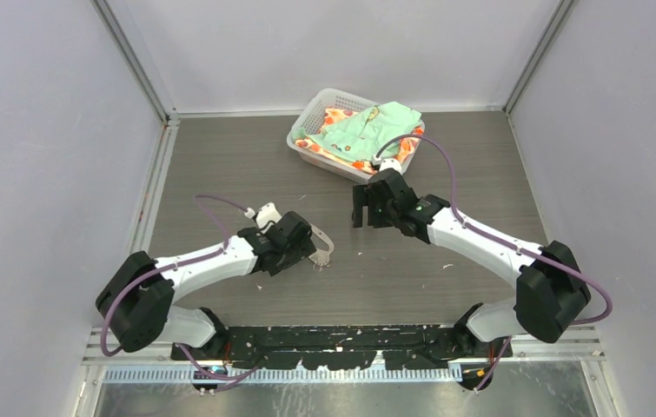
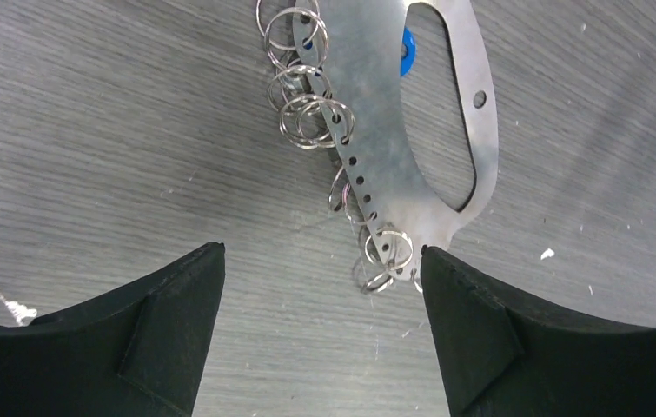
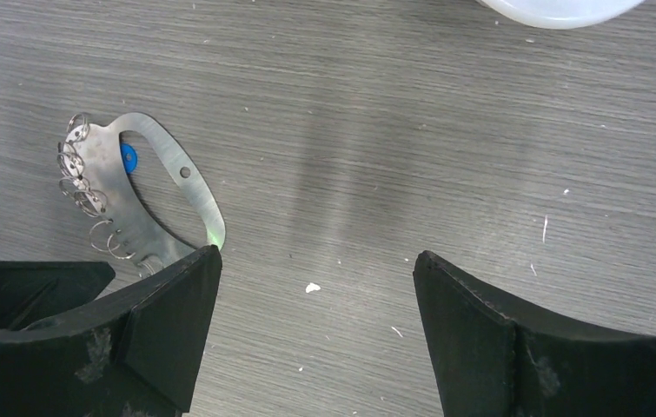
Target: Remove the keys from the keyring
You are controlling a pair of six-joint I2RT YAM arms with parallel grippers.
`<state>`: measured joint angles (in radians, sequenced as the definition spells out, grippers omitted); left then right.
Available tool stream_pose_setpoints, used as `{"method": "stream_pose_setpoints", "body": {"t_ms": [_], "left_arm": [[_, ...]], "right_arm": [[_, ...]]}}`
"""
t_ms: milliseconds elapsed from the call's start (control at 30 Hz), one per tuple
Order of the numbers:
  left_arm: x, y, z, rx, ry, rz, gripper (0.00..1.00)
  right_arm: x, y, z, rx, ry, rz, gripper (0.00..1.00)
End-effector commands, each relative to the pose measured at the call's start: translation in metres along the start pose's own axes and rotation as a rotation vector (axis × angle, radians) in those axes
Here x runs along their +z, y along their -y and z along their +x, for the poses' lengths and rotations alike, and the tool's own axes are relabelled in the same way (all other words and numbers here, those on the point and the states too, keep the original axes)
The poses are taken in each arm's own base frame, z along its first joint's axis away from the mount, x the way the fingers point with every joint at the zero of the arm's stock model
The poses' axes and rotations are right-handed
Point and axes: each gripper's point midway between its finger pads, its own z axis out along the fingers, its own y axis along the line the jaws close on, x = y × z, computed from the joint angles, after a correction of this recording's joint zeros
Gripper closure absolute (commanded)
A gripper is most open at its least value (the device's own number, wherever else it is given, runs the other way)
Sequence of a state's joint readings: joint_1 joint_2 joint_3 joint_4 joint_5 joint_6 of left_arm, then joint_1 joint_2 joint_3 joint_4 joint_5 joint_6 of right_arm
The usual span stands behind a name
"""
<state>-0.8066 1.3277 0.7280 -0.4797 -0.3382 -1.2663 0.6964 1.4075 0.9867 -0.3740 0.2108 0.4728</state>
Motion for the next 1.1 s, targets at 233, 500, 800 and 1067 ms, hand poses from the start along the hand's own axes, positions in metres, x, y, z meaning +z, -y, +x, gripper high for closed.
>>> {"method": "stream_pose_setpoints", "body": {"t_ms": [233,500,800,1067], "left_arm": [[0.016,0.031,-0.032,-0.120,0.153,-0.024,0.42],[0.019,0.014,-0.023,-0.106,0.131,-0.060,0.57],[0.033,0.008,-0.018,-0.080,0.134,-0.076,0.68],[0.041,0.012,-0.021,-0.061,0.146,-0.045,0.84]], "right_arm": [[-0.015,0.002,-0.020,0.041,0.087,-0.046,0.14],[-0.014,0.006,-0.017,0.051,0.084,-0.049,0.14],[-0.013,0.005,-0.019,0.055,0.082,-0.057,0.14],[-0.012,0.005,-0.018,0.057,0.077,-0.056,0.14]]}}
